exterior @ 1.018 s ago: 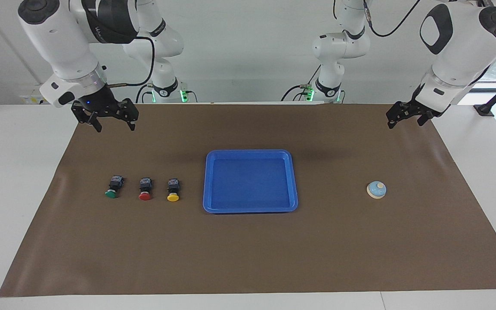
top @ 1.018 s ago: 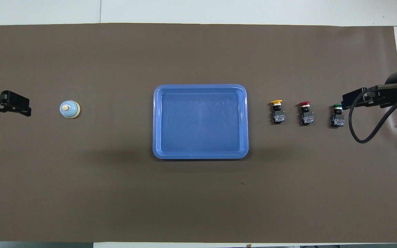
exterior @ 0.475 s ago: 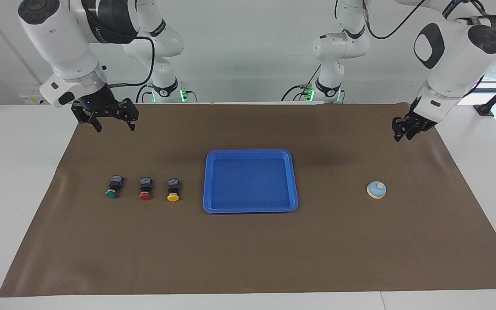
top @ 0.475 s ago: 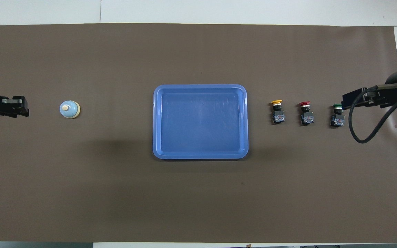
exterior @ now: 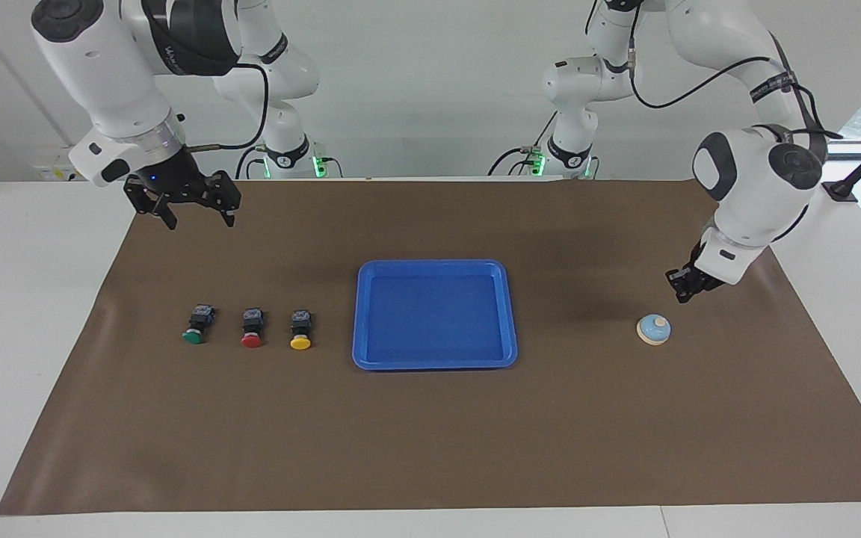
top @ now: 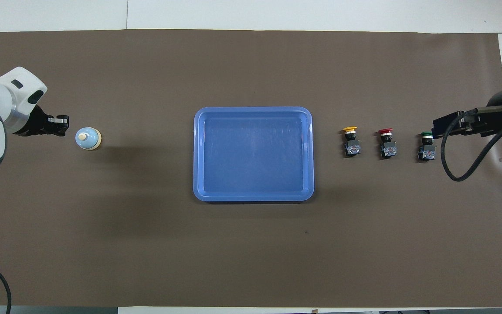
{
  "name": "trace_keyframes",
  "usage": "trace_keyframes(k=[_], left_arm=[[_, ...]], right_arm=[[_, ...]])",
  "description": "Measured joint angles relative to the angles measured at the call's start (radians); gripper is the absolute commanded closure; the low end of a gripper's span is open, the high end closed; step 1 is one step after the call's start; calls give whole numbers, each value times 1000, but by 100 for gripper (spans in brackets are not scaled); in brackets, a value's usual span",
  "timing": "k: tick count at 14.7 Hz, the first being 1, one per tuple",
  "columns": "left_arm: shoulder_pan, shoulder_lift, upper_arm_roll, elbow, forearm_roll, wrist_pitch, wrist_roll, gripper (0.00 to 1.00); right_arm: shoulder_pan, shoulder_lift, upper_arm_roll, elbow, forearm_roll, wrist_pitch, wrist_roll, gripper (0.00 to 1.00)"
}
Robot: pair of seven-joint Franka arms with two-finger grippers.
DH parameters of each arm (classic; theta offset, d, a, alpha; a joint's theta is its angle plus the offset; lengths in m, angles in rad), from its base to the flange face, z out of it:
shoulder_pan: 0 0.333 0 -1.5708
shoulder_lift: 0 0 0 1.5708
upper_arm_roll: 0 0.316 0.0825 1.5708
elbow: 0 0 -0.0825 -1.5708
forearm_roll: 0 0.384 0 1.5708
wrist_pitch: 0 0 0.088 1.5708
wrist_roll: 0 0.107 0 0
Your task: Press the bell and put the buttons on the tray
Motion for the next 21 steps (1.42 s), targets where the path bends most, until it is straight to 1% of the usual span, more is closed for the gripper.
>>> trace_keyframes(k=[3, 6, 9, 12, 13, 14, 15, 16, 18, 21], left_arm=[[0, 45, -2, -6, 0, 63, 0, 100], [-3, 72, -6, -13, 0, 89, 0, 100], [-4, 91, -10, -38, 0, 146, 0, 100], [-4, 90, -10, -36, 0, 139, 0, 100], [-4, 90, -11, -23, 0, 103, 0, 97], [-4, 89, -13, 5, 0, 44, 0, 70], [-4, 86, -15, 49, 0, -29, 0, 37], [-5, 75, -18, 101, 0, -110, 0, 0], [-10, 21, -22, 178, 0, -252, -1, 0], [-32, -96, -24, 195, 0, -385, -6, 0]], right_arm=[[0, 0, 0, 0, 0, 0, 0, 0], [0, 0, 0, 0, 0, 0, 0, 0], [0, 0, 0, 0, 0, 0, 0, 0], [0, 0, 0, 0, 0, 0, 0, 0], [0, 0, 0, 0, 0, 0, 0, 0], [0, 0, 0, 0, 0, 0, 0, 0], [0, 0, 0, 0, 0, 0, 0, 0], [0, 0, 0, 0, 0, 0, 0, 0], [0, 0, 0, 0, 0, 0, 0, 0], [0, 0, 0, 0, 0, 0, 0, 0]])
